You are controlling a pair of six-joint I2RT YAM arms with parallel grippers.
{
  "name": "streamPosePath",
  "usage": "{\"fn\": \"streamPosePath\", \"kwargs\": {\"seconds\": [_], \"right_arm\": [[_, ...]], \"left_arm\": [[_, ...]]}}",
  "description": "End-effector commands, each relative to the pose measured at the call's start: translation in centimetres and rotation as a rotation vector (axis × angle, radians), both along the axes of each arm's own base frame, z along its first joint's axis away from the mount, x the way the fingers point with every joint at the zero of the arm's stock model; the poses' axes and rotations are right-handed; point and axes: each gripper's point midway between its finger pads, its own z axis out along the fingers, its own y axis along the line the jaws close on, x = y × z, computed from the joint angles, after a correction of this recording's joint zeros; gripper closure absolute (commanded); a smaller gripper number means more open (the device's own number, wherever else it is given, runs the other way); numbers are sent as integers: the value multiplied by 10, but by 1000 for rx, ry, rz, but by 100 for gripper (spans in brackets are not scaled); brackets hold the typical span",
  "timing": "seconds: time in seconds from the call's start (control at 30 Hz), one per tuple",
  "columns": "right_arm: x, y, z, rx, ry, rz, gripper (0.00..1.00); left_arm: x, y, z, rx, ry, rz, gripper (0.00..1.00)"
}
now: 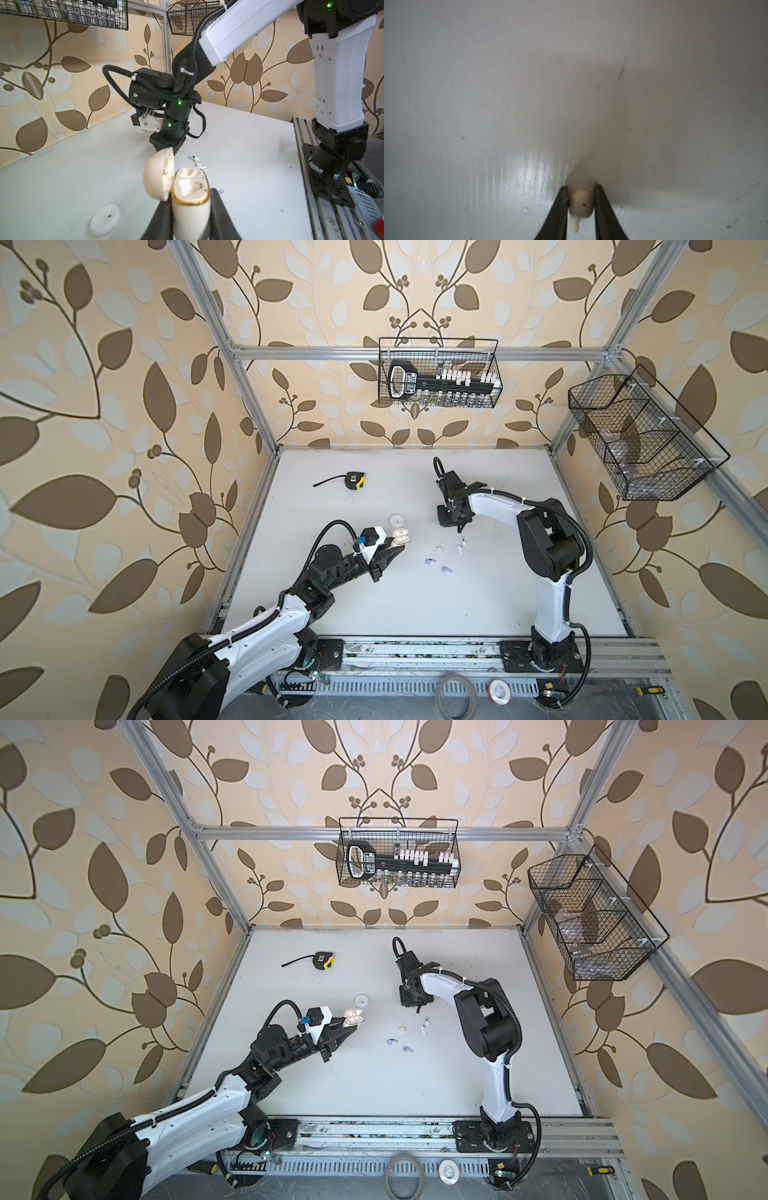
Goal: Insert wireless bluetooth earbuds into charging case
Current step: Pick up the wireless bluetooth earbud from the center of the table.
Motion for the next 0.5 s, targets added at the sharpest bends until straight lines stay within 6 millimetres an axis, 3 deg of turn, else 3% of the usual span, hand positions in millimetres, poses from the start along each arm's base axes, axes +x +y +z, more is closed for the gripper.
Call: {"fn": "streamPosePath", "kwargs": {"seconds": [0.0, 0.23, 0.47], "right_arm": [[-12, -5, -14, -29, 55, -2, 79], [-11, -6, 1, 16, 8, -24, 81], [-12, -8, 32, 86, -80, -65, 83]], "left_arm": [[-4, -6, 32, -40, -93, -39, 100], [-4, -6, 31, -39, -91, -41, 100], [-4, -7, 32, -39, -91, -44, 100]]}}
